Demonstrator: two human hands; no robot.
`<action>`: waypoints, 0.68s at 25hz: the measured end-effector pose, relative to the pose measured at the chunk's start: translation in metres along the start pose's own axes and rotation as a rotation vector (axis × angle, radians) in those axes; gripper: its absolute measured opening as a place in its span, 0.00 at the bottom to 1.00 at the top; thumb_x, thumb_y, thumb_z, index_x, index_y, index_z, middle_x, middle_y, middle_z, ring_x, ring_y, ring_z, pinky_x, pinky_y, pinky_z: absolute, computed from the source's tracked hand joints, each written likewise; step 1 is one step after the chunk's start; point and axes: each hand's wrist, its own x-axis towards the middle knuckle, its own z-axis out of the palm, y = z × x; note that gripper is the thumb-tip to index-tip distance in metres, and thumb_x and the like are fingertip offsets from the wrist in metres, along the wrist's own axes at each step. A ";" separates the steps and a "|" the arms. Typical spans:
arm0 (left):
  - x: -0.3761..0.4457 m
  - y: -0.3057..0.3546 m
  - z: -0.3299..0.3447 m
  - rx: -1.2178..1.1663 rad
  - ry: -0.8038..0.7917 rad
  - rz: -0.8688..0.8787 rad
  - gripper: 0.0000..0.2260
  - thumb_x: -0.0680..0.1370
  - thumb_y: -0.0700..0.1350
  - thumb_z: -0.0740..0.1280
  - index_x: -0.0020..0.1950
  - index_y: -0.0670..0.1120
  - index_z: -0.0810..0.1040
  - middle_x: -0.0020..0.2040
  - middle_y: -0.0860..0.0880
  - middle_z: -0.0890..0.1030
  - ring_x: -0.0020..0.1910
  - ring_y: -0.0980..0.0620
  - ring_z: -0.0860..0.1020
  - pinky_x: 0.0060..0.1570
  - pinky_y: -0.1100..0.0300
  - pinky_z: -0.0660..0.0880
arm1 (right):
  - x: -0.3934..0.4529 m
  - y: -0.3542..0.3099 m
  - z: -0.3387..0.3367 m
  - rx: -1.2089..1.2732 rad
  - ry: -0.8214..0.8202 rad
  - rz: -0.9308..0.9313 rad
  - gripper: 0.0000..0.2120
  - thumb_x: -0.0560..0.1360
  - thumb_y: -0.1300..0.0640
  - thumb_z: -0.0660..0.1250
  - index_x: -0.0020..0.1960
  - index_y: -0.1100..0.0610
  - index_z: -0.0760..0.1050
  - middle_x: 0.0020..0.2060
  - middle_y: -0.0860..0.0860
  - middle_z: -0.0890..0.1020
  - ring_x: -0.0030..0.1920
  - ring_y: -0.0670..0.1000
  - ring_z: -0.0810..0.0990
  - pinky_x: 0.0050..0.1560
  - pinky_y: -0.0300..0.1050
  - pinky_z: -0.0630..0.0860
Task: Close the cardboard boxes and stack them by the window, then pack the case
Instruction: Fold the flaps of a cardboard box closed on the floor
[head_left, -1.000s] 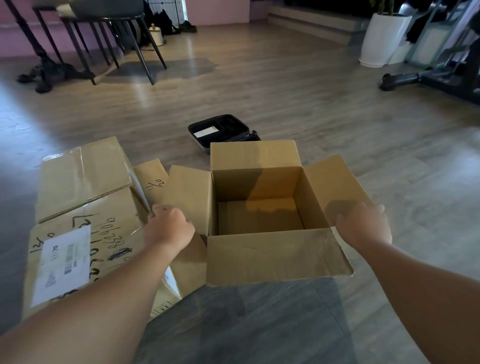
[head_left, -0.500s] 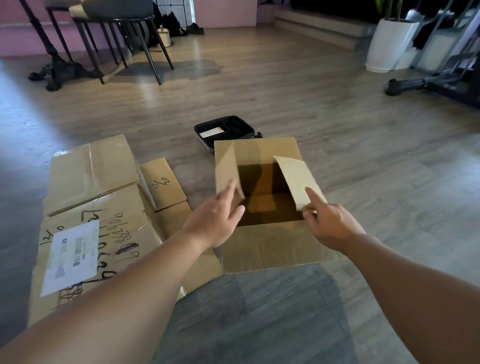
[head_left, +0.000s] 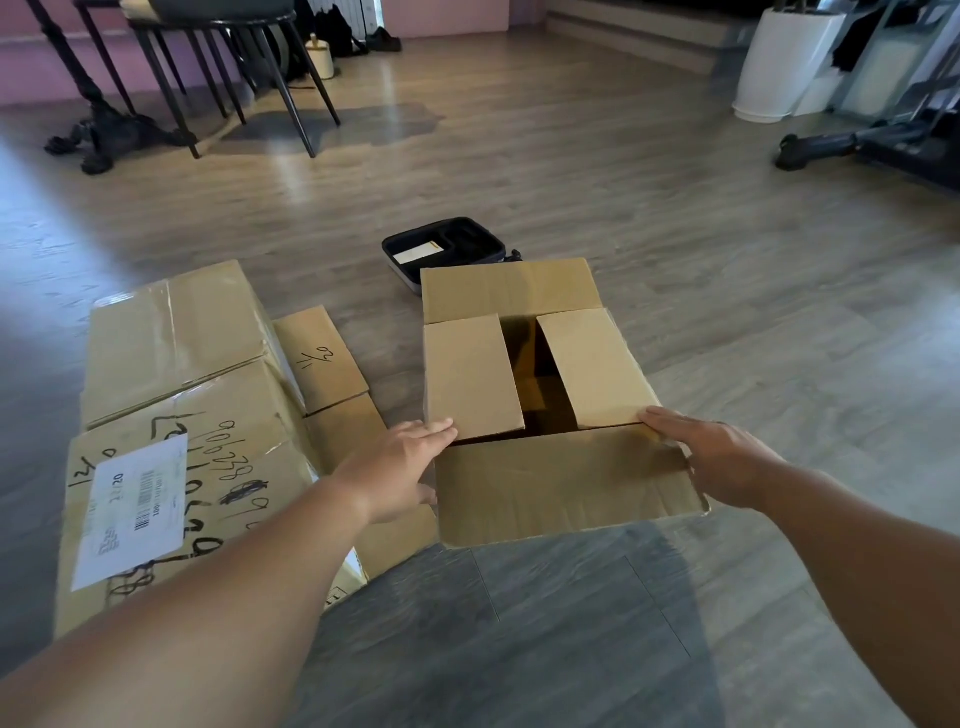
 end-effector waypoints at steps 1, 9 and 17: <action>-0.001 -0.001 -0.001 0.006 -0.005 -0.001 0.36 0.79 0.45 0.70 0.82 0.54 0.54 0.81 0.60 0.53 0.80 0.53 0.53 0.75 0.51 0.60 | 0.000 0.004 0.000 -0.008 -0.012 -0.001 0.45 0.73 0.73 0.60 0.78 0.35 0.57 0.77 0.37 0.62 0.75 0.50 0.66 0.70 0.46 0.67; -0.010 -0.012 -0.002 -0.136 -0.024 -0.025 0.29 0.83 0.39 0.58 0.81 0.57 0.56 0.80 0.65 0.51 0.79 0.58 0.54 0.75 0.61 0.54 | -0.006 0.022 -0.008 0.186 -0.105 -0.066 0.29 0.80 0.54 0.67 0.73 0.30 0.63 0.76 0.41 0.67 0.75 0.50 0.66 0.75 0.53 0.64; 0.007 -0.007 -0.011 -0.444 0.094 -0.284 0.17 0.81 0.62 0.61 0.55 0.51 0.80 0.47 0.55 0.80 0.47 0.57 0.77 0.45 0.62 0.71 | -0.003 -0.015 -0.009 0.215 0.113 0.066 0.25 0.79 0.33 0.54 0.53 0.52 0.78 0.48 0.50 0.83 0.47 0.53 0.80 0.49 0.53 0.76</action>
